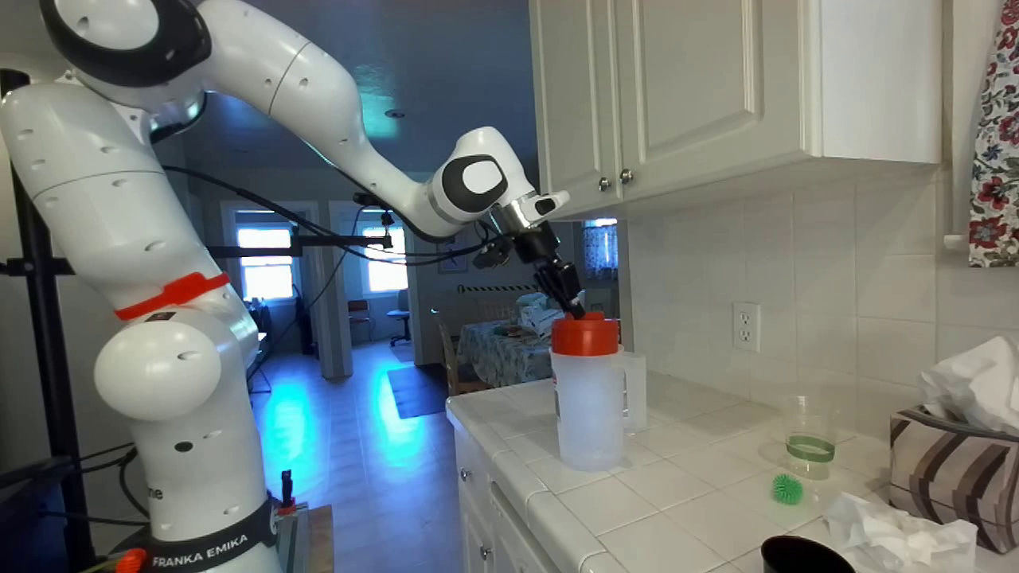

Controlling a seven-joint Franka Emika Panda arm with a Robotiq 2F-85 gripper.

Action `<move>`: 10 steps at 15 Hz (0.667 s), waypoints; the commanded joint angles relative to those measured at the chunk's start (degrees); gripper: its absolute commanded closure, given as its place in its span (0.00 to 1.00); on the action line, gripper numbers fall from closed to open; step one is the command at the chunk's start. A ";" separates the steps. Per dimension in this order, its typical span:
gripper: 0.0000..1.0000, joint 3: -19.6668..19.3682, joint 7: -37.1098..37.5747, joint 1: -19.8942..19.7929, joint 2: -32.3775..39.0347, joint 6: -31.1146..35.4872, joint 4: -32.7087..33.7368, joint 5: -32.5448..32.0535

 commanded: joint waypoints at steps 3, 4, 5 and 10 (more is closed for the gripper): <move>0.92 0.87 0.25 -1.33 1.17 1.37 0.64 -1.25; 0.92 0.93 0.34 -1.42 1.15 1.43 0.67 -1.36; 0.92 0.97 0.31 -1.49 1.05 1.55 0.67 -1.37; 0.92 1.22 0.32 -1.86 1.09 2.50 0.33 -1.49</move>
